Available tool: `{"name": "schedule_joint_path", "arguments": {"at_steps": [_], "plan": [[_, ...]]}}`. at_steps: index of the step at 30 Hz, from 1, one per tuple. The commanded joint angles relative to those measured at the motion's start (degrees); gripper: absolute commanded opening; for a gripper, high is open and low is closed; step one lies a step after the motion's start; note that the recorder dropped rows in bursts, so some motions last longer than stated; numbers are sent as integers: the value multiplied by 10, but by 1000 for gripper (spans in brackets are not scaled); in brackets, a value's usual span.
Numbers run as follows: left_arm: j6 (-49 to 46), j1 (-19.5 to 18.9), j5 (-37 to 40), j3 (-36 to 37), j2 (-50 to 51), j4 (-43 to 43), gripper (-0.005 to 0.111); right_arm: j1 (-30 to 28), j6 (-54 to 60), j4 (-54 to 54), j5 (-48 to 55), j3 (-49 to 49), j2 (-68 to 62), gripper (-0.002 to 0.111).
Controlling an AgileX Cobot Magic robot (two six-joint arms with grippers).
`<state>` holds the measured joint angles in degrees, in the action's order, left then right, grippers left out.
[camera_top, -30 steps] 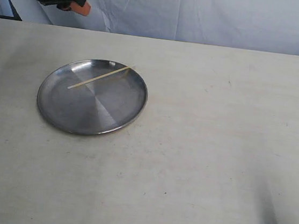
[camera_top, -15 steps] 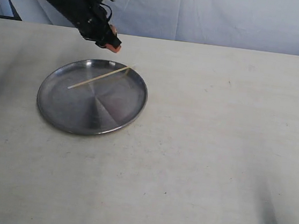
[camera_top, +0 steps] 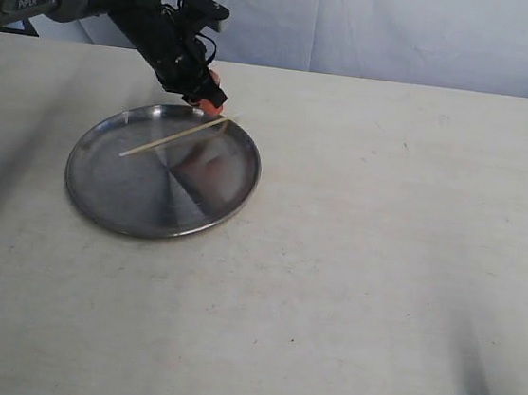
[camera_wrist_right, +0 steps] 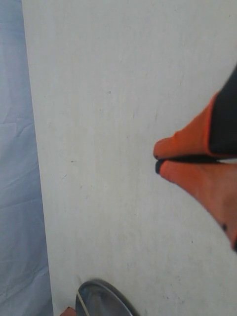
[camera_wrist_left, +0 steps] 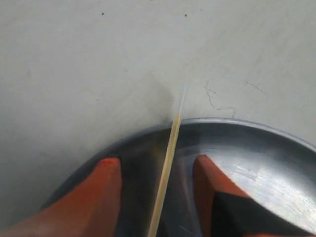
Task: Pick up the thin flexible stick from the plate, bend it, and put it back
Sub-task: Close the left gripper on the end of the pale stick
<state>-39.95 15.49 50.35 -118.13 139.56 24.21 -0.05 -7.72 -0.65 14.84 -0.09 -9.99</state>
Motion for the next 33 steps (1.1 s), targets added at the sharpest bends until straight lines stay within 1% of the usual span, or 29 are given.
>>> {"name": "schedule_joint_path", "arguments": {"at_steps": [1,13,19,33], "plan": [[4,1,0,-4,2,-1,44,1,2,1,-3,1,3,-1],[5,1,-5,-4,18,4,44,1,2,1,-3,1,3,-1],[5,2,-11,-4,24,21,44,1,2,1,-2,1,3,-1],[4,10,-31,-5,43,19,44,1,2,-10,-2,1,3,-1]]}}
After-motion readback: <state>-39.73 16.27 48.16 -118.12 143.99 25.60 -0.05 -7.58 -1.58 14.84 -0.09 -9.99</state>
